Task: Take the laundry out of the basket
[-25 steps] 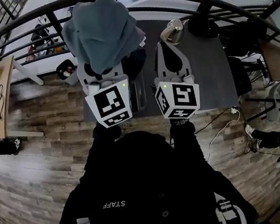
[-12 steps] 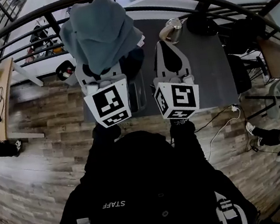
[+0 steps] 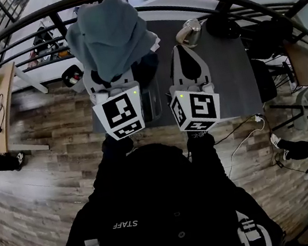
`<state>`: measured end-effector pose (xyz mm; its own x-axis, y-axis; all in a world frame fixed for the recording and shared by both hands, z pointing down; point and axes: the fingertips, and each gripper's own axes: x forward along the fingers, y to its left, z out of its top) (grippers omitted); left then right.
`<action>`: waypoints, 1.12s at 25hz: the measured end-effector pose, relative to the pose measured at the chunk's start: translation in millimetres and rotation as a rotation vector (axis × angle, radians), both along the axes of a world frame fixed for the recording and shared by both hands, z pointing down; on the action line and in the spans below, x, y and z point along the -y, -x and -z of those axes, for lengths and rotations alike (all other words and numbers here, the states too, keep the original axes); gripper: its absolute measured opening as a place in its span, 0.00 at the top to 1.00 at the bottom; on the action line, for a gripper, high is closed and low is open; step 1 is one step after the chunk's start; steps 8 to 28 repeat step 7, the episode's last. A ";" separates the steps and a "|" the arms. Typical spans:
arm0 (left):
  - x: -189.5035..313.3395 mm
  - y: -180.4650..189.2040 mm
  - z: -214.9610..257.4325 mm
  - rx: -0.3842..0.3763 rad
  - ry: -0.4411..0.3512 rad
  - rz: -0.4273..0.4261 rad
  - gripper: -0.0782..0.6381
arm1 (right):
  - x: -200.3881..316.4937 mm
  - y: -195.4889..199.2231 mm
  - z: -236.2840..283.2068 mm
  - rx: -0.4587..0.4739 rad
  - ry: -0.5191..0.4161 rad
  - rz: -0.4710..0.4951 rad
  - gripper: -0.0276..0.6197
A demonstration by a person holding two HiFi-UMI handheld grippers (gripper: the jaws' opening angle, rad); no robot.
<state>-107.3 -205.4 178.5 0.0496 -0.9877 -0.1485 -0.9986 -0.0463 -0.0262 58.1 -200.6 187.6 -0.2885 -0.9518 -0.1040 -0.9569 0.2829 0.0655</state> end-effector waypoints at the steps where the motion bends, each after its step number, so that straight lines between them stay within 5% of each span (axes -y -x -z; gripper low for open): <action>1: -0.4 0.3 -0.5 0.000 0.001 0.001 0.59 | -0.4 0.1 -0.3 0.000 0.001 0.000 0.94; 28: 1.0 -1.6 -0.2 0.000 0.008 0.004 0.59 | 1.3 -2.3 -0.9 -0.005 0.012 0.003 0.94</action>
